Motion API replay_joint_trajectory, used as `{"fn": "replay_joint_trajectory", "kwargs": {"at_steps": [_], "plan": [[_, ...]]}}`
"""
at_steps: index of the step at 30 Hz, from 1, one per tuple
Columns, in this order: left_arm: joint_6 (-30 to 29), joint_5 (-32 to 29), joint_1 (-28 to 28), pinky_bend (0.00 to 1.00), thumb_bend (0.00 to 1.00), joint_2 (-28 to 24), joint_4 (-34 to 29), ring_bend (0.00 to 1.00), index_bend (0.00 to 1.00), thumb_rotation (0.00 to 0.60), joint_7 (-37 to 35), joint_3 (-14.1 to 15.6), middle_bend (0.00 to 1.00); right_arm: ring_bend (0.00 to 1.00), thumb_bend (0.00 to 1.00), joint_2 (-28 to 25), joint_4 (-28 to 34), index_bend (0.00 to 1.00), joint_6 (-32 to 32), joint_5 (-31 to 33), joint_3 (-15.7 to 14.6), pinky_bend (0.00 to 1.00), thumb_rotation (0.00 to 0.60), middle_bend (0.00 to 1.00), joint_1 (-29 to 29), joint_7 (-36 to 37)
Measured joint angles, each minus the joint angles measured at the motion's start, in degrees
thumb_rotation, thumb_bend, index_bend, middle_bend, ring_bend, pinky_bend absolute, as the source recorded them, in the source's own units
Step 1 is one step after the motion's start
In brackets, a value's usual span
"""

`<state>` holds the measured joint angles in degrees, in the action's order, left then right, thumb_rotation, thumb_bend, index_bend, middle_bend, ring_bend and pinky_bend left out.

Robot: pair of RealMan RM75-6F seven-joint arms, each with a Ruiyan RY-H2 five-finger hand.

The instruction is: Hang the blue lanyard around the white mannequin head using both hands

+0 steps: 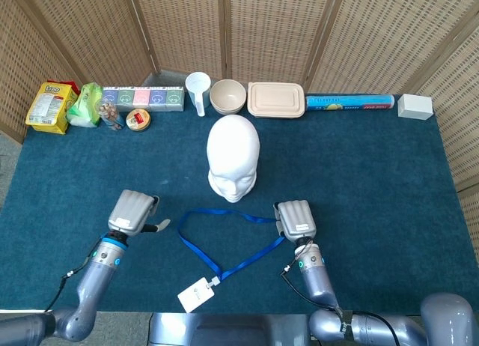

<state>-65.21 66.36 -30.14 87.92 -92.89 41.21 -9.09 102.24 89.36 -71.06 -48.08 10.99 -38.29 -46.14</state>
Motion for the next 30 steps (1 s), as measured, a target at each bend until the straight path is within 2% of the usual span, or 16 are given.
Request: {"fn": "replay_joint_trajectory", "kwargs": {"at_steps": [5,13,30], "plan": [[0.0,-5.5,-1.3,1.00,0.28,2.3,-0.1,1.00,0.65,0.309,3.1,-1.1,1.00,1.00,0.48,-0.2,-0.1,0.58,0.3,-0.2,-0.2,1.00,0.600,0.92,0.2,0.8],[-0.9,-11.8,-4.5,1.00,0.27,6.4,1.1,1.00,0.65,0.325,9.1,-1.9,1.00,1.00,0.48,-0.7,-0.1,0.58,0.8,-0.4,-0.1,1.00,0.600,0.92,0.5,1.9],[0.9,-15.6,-9.3,1.00,0.22,12.0,8.6,1.00,0.63,0.348,9.9,-1.3,1.00,1.00,0.48,-1.3,-1.0,0.59,2.0,0.3,-0.2,1.00,0.600,0.93,1.1,3.7]]}}
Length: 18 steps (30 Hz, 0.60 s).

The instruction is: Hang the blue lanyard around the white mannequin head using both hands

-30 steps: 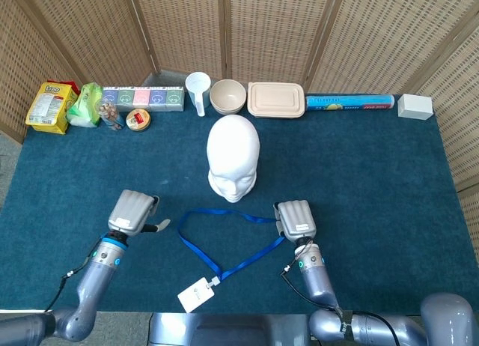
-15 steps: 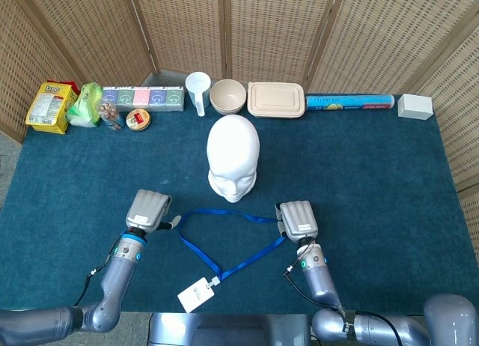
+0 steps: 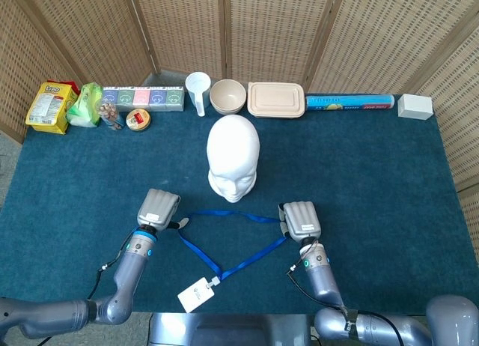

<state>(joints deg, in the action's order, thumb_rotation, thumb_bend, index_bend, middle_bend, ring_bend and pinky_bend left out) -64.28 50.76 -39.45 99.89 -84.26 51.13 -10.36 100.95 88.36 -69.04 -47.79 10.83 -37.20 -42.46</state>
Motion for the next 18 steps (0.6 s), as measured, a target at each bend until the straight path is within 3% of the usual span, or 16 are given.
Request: {"fn": "replay_joint_trajectory", "kwargs": {"at_steps": [18], "plan": [[1.1,-1.7,-2.4,1.00,0.23,3.8,4.7,1.00,0.63,0.352,-2.0,0.0,1.00,1.00,0.48,-0.4,0.3,0.59,0.2,0.6,0.0,1.00,0.600,0.93,0.1,0.1]]}}
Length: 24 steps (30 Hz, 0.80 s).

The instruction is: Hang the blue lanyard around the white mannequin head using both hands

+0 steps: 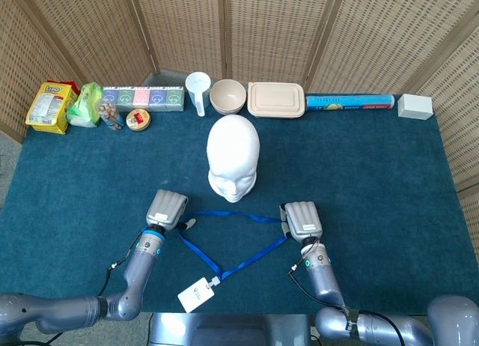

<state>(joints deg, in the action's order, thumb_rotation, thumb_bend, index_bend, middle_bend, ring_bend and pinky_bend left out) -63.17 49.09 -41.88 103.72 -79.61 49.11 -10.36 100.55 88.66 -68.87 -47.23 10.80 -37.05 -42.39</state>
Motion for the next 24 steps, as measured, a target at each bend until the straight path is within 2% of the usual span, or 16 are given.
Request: {"fn": "replay_joint_trajectory", "kwargs": {"at_steps": [8,17,24], "plan": [[0.3,-0.9,-0.7,1.00,0.30,1.1,1.3,1.00,0.63,0.360,-0.5,-0.2,1.00,1.00,0.48,0.0,0.1,0.59,-0.2,0.3,0.0,1.00,0.600,0.93,0.1,-0.1],[1.1,-2.5,-1.5,1.00,0.31,2.0,2.8,1.00,0.63,0.373,-0.2,-0.4,1.00,1.00,0.48,0.1,0.1,0.59,-0.1,1.1,0.1,1.00,0.600,0.93,0.1,-0.3],[1.3,-3.2,-1.9,1.00,0.36,2.6,3.7,1.00,0.67,0.389,-0.6,-0.4,1.00,1.00,0.48,0.1,-0.2,0.59,-0.1,1.4,0.1,1.00,0.600,0.93,0.1,-0.1]]}}
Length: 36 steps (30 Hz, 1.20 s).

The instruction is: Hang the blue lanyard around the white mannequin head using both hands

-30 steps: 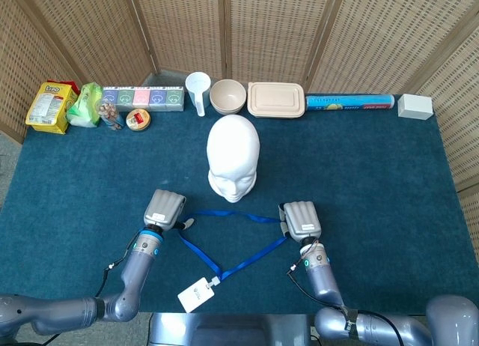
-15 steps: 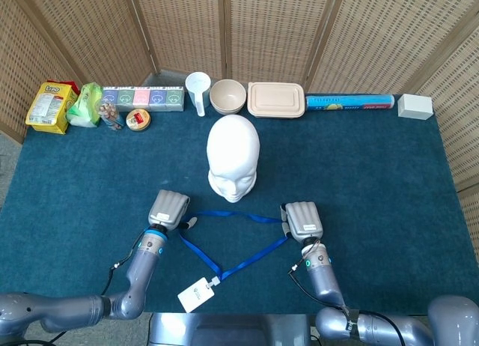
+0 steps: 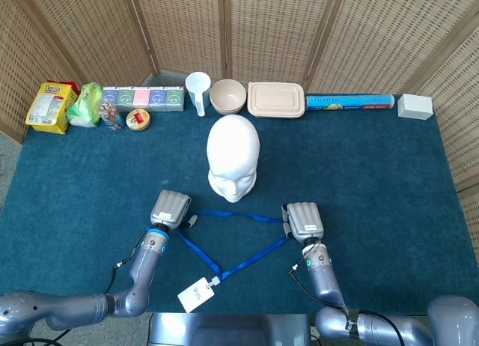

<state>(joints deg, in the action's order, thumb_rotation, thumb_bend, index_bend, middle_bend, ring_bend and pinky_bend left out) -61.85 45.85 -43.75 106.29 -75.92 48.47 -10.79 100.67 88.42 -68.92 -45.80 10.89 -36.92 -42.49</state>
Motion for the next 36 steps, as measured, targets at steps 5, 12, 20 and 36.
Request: {"fn": "replay_joint_trajectory", "kwargs": {"at_steps": [5,12,20,36], "plan": [[0.2,-0.8,-0.1,1.00,0.38,0.4,0.5,1.00,0.69,0.408,-0.4,-0.2,1.00,1.00,0.48,0.0,-0.1,0.59,0.0,0.1,0.1,1.00,0.600,0.93,0.0,0.0],[0.3,-1.5,-0.3,1.00,0.40,0.8,1.3,1.00,0.72,0.459,-0.5,-0.1,1.00,1.00,0.48,0.0,-0.1,0.59,-0.1,0.4,0.1,1.00,0.600,0.93,0.1,0.1],[0.2,-1.3,-0.4,1.00,0.41,1.3,1.9,1.00,0.76,0.487,-0.7,0.2,1.00,1.00,0.48,-0.2,0.3,0.60,-0.5,0.0,0.3,1.00,0.600,0.93,0.1,0.3],[-1.3,1.6,0.5,1.00,0.42,0.7,1.8,1.00,0.79,0.522,-3.1,0.7,1.00,1.00,0.48,-1.5,3.2,0.60,-1.9,-1.4,0.6,1.00,0.600,0.93,0.6,1.5]]}}
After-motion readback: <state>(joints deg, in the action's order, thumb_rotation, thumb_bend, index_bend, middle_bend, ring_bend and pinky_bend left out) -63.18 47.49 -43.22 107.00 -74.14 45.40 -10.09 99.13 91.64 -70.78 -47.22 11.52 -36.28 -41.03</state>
